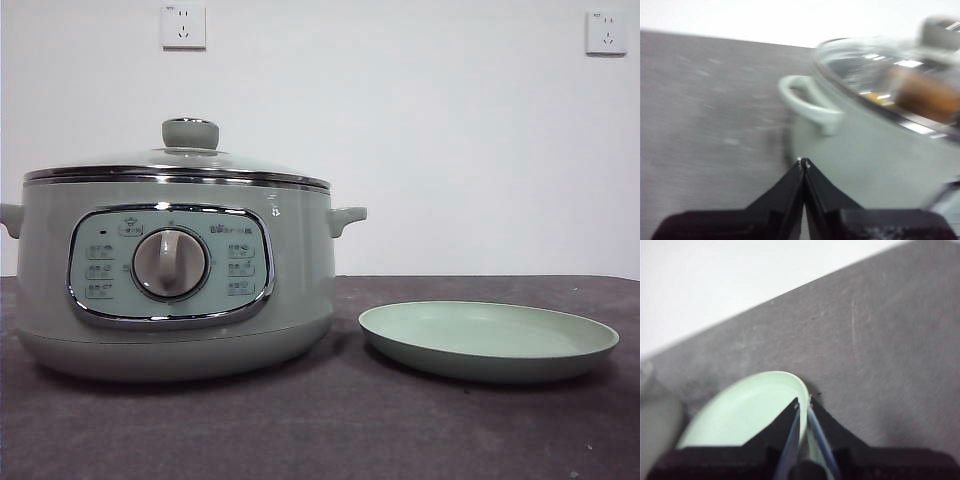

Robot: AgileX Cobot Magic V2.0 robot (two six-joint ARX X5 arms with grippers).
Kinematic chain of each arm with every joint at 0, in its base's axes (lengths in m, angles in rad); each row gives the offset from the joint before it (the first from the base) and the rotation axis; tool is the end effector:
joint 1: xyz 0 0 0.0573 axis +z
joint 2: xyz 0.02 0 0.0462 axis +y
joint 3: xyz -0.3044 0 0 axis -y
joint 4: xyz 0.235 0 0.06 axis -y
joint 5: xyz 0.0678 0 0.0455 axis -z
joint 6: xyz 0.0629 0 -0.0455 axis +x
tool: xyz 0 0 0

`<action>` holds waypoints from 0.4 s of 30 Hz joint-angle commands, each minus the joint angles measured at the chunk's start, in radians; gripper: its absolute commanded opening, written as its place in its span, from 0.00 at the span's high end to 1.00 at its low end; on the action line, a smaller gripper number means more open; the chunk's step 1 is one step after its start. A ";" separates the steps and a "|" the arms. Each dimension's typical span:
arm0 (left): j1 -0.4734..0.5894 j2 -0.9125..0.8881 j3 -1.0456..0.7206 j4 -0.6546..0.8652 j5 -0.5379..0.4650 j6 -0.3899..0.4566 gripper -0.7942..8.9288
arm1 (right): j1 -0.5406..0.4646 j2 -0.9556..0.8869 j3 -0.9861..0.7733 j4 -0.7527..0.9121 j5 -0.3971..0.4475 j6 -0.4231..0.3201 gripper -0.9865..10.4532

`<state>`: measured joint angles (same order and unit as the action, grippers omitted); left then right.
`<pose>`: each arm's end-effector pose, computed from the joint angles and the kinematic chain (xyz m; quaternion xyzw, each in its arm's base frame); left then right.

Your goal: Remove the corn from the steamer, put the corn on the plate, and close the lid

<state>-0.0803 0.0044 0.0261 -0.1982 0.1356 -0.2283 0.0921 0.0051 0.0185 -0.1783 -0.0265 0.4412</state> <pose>0.0764 -0.0147 0.1471 -0.1152 0.0998 -0.0966 0.9836 0.0782 0.0089 0.1467 0.2151 0.0932 0.0396 0.9713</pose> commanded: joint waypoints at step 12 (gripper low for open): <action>0.003 -0.003 0.080 -0.042 0.103 -0.192 0.93 | 0.000 0.043 0.082 -0.039 -0.108 0.157 0.93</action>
<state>-0.0803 0.0048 0.0761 -0.2447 0.2474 -0.4141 0.0921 0.0422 0.0738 -0.2287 -0.1299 0.6216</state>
